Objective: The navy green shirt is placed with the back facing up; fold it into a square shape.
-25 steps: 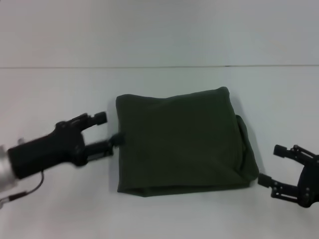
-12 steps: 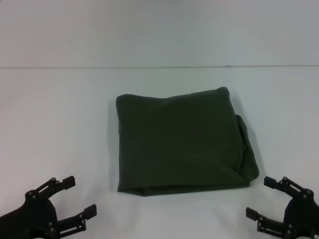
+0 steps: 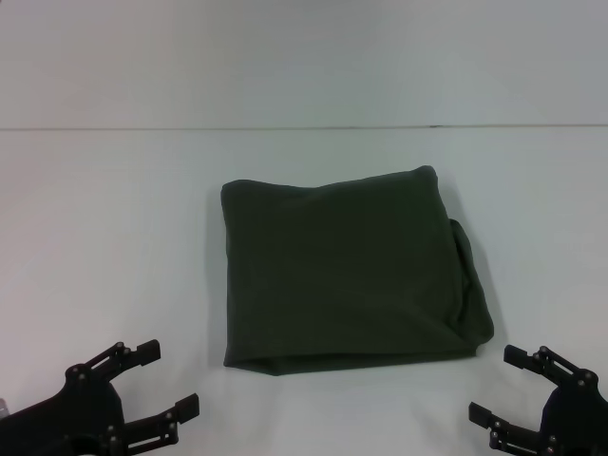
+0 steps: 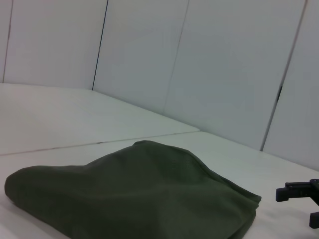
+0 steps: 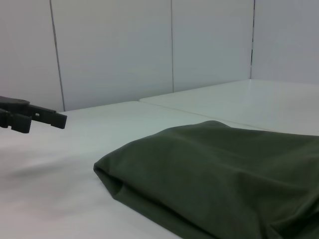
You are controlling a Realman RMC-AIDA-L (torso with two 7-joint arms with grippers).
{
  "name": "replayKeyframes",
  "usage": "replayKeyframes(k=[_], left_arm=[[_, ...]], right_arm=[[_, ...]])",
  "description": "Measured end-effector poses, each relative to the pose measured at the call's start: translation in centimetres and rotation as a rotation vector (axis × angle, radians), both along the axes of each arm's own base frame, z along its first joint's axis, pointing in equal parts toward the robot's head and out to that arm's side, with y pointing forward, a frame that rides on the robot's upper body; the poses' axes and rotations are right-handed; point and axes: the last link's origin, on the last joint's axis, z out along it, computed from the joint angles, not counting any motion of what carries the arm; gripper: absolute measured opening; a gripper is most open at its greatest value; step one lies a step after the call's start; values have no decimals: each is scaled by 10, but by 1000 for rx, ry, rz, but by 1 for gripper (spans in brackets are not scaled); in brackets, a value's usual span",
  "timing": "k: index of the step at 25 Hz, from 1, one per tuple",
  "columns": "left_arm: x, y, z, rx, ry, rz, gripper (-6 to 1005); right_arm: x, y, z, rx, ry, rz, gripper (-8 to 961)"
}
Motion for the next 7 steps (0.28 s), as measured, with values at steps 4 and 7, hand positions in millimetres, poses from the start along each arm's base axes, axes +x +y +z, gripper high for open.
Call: replayKeyframes(k=[4,7], left_arm=[[0,1,1,2,0,-1,934],[0,1,1,2,-1,-2,934]], right_arm=[[0,0,0,-1,2,1,924],[-1,0,0,-2,4,2,924]])
